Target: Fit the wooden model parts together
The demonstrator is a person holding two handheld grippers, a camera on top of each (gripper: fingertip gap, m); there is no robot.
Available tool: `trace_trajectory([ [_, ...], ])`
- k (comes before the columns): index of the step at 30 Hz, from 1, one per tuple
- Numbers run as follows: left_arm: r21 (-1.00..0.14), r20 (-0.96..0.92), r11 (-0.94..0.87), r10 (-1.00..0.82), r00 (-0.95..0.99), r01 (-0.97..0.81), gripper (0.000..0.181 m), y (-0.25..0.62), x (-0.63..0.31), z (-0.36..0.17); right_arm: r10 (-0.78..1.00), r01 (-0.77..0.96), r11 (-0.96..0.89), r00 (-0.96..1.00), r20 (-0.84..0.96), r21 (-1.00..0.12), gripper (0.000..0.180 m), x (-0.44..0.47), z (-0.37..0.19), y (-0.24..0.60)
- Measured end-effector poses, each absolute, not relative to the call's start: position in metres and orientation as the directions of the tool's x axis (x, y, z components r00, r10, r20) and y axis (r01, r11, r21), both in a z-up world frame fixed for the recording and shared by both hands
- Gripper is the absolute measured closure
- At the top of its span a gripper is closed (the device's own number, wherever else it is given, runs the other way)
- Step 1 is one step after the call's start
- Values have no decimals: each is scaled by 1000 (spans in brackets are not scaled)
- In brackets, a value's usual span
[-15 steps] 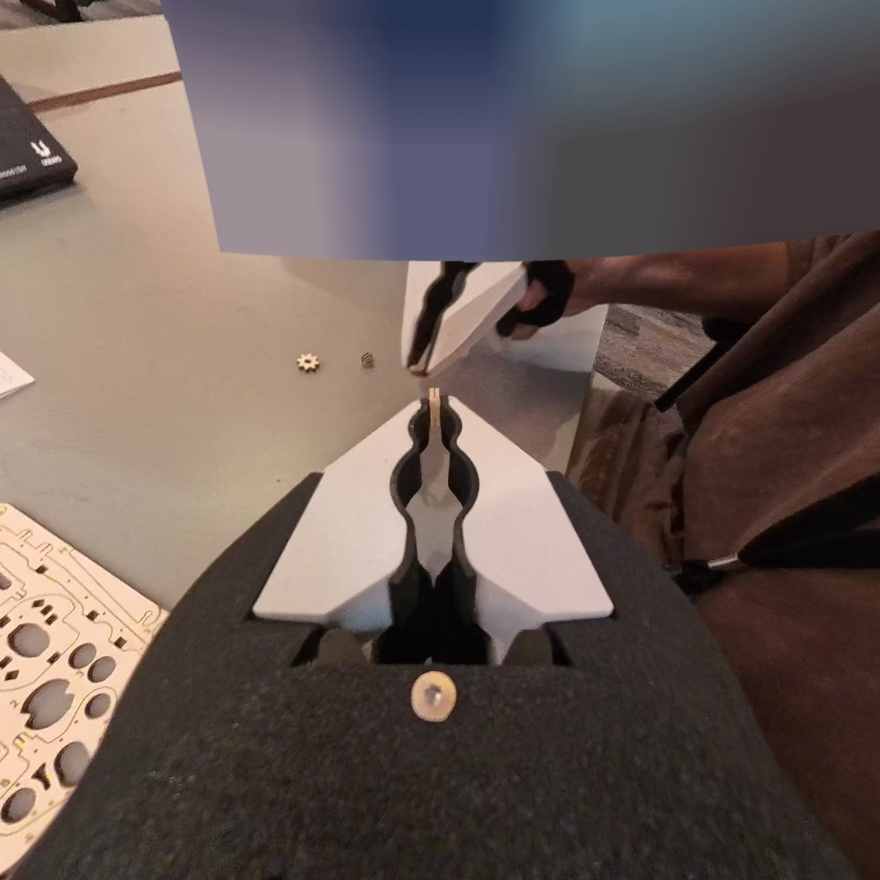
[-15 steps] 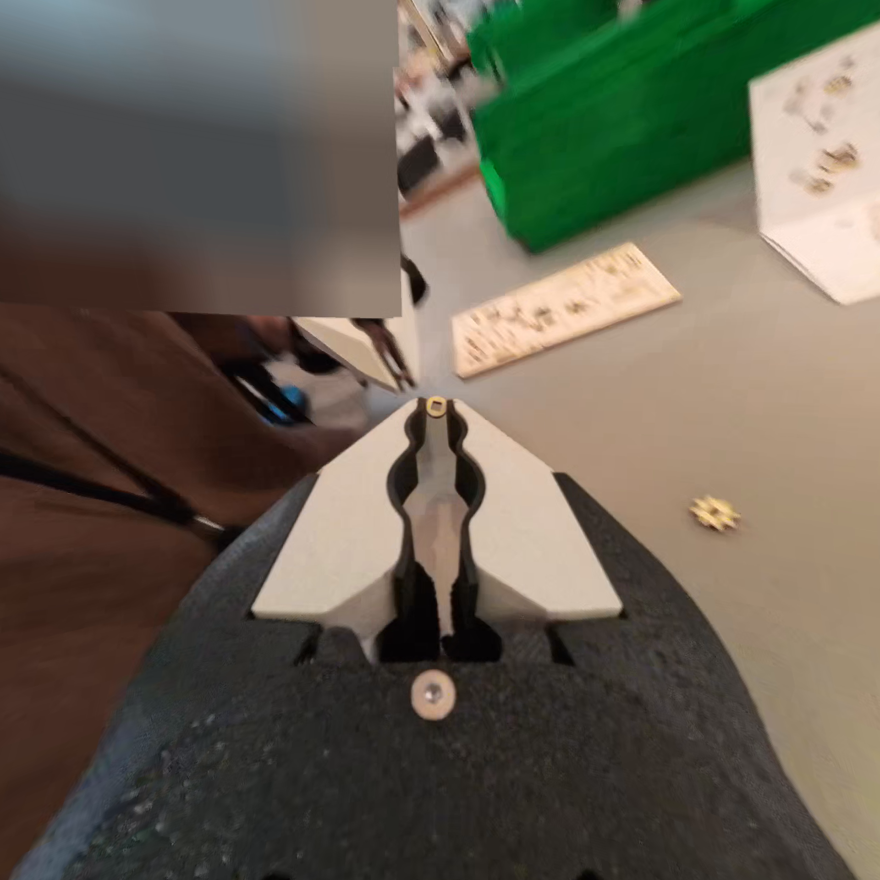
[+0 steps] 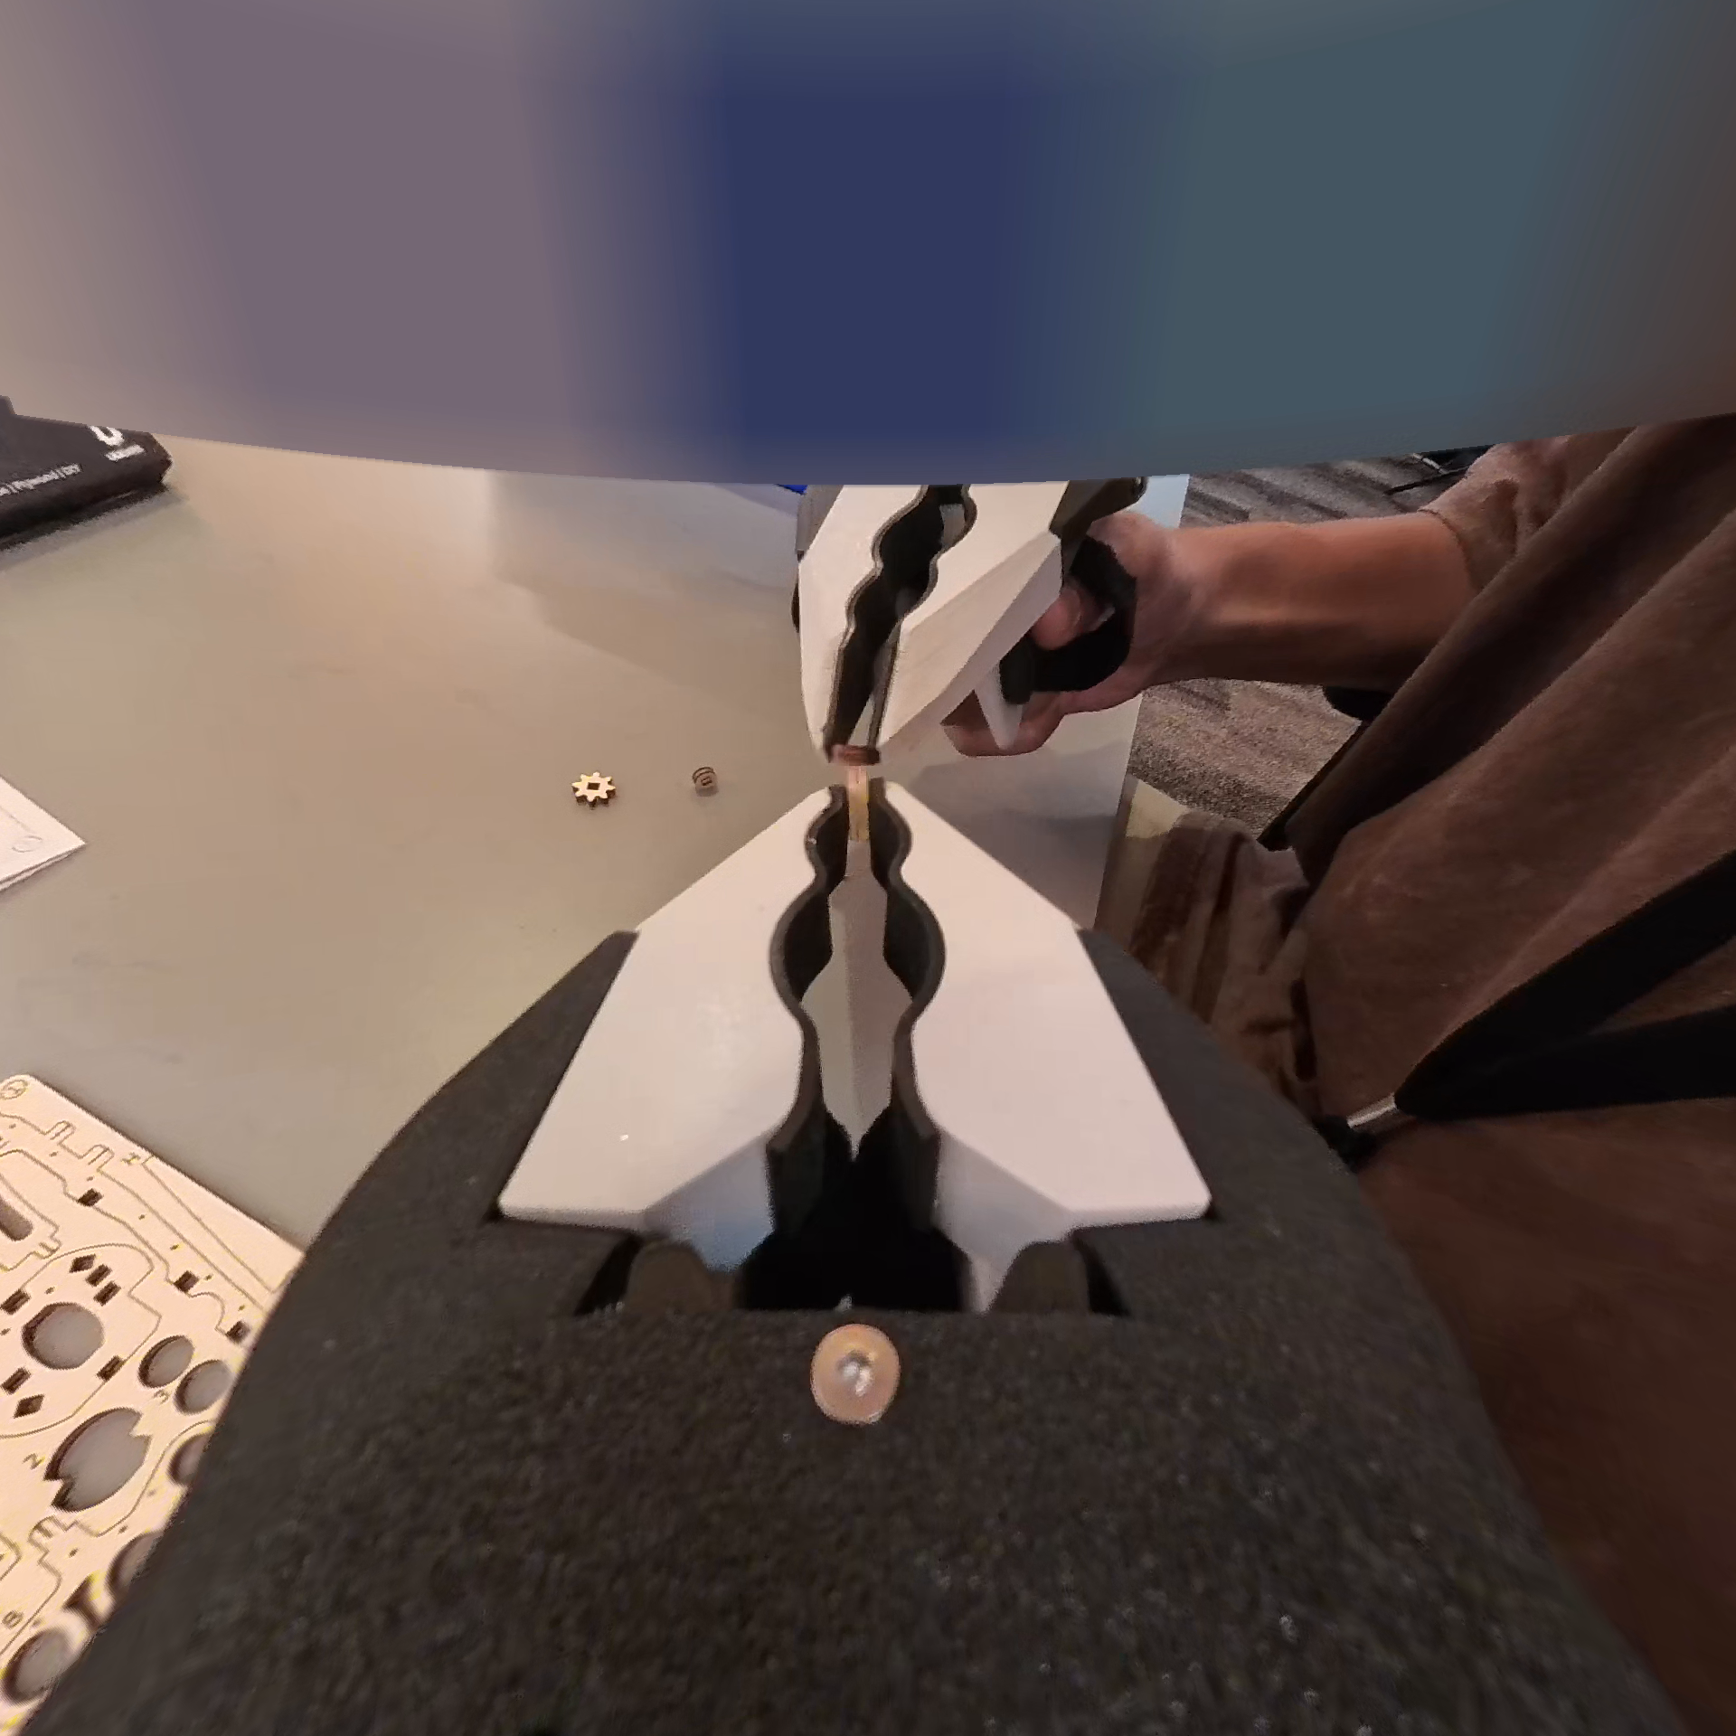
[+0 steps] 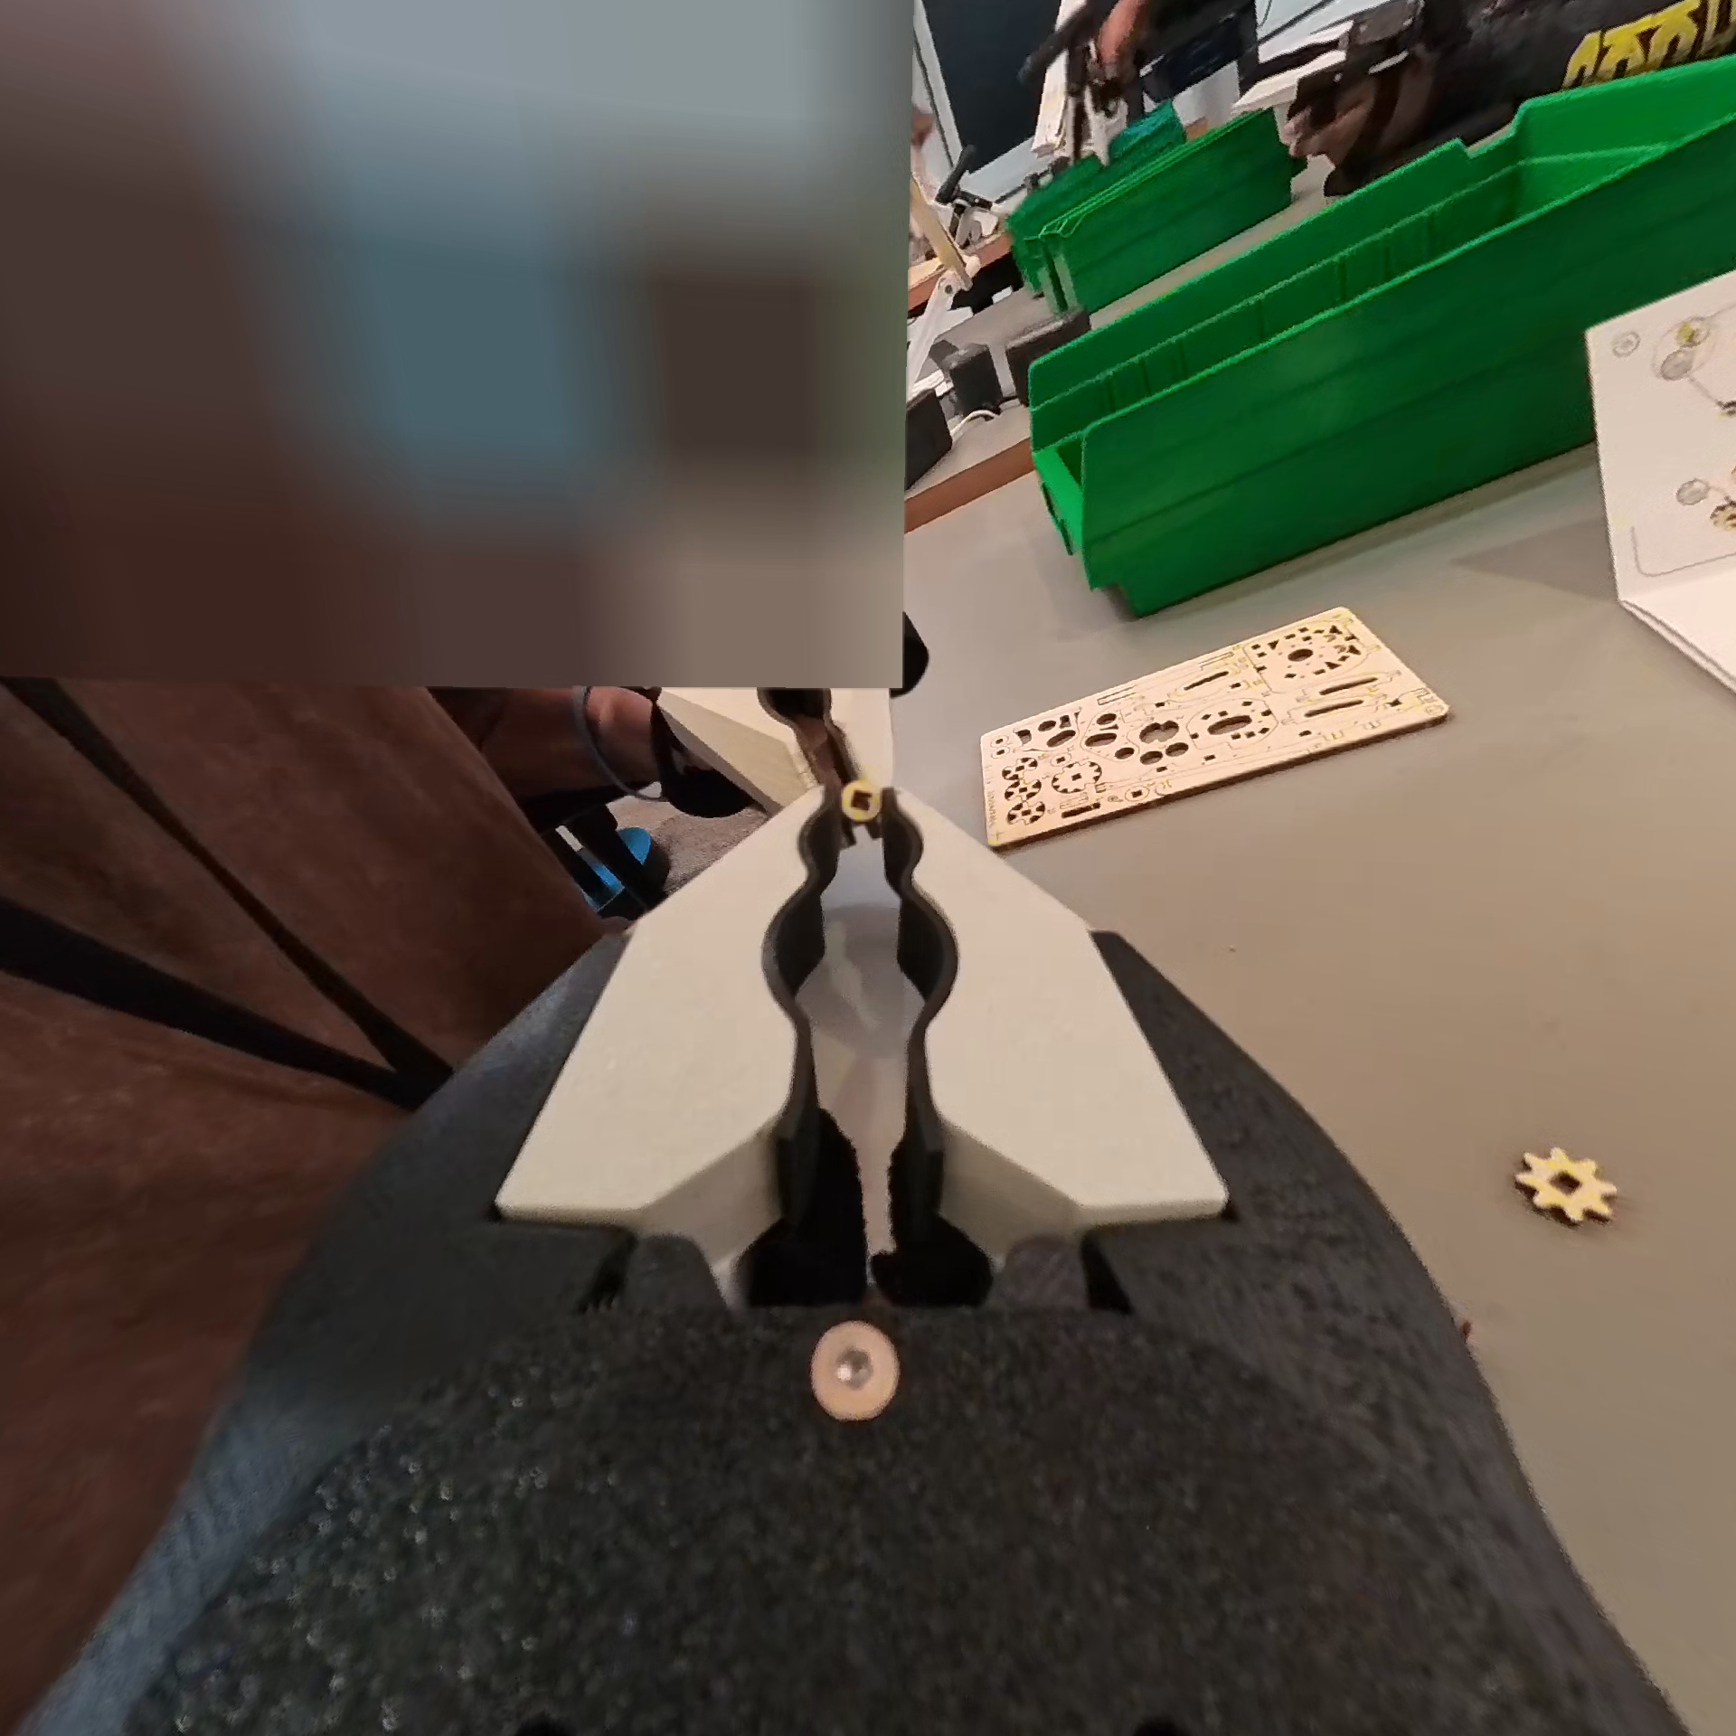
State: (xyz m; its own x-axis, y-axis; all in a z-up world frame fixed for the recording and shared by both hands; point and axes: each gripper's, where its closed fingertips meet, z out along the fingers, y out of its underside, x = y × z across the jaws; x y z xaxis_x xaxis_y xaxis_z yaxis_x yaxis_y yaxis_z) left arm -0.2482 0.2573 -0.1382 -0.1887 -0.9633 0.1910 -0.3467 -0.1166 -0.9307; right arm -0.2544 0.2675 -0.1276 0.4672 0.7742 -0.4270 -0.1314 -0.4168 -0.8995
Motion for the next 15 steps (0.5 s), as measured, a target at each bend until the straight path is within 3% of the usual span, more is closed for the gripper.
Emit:
trace_trajectory([
  [4, -933, 218, -139, -953, -213, -332, 179, 254, -249, -134, 787, -124, -408, 454, -417, -905, 172, -255, -124, 266],
  [8, -943, 102, -41, -980, -169, -331, 179, 258, -248, -135, 753, -160, -438, 473, -458, -884, 172, -254, -125, 269],
  [15, -916, -97, 117, -993, -70, -384, 179, 271, -247, -145, 571, -367, -556, 482, -664, -746, 172, -252, -134, 278],
])
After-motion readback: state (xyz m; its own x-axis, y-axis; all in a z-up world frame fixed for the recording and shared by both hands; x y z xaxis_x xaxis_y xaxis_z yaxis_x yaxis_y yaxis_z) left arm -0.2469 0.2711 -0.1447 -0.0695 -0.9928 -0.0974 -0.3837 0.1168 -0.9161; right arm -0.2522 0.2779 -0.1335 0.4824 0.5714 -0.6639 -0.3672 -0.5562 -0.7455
